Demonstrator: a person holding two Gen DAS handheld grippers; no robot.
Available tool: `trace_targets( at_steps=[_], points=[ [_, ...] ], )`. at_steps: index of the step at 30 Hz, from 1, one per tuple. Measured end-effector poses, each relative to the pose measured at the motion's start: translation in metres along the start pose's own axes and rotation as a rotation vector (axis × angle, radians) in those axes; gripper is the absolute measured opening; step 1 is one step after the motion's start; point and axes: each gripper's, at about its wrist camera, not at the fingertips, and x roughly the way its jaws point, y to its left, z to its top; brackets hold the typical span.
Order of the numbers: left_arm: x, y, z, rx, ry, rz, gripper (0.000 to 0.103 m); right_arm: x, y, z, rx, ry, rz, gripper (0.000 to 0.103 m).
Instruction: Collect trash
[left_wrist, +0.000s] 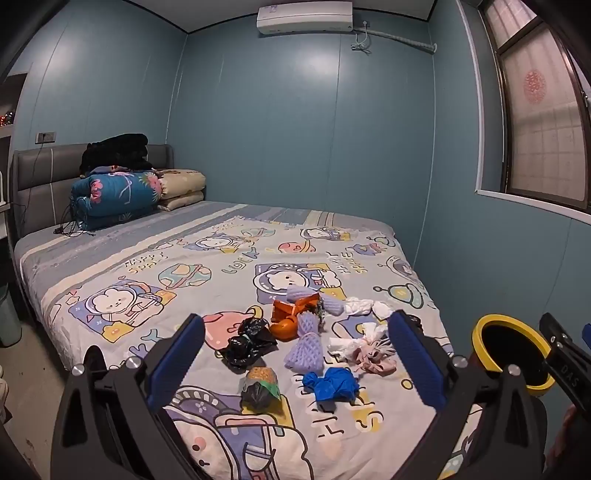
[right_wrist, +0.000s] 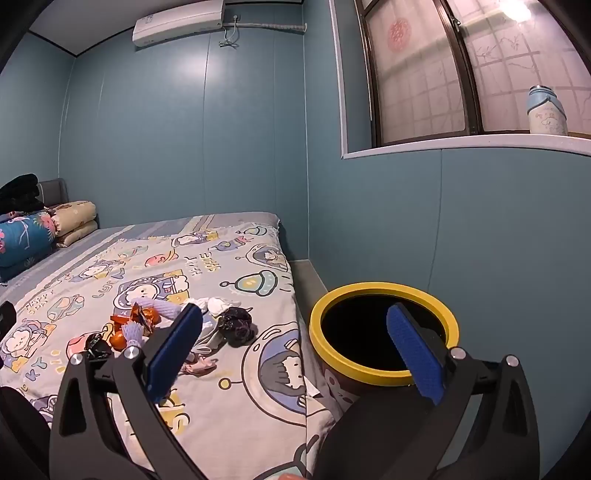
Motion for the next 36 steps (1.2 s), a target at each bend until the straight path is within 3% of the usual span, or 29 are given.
trace_targets(
  at_steps=[36],
  points=[
    [0.0021, 0.0036, -0.0010, 0.001, 0.015, 0.007, 0.096, -0.0003, -0.0013, -0.0037, 0.016, 0.006, 0.006, 0.096]
  ],
)
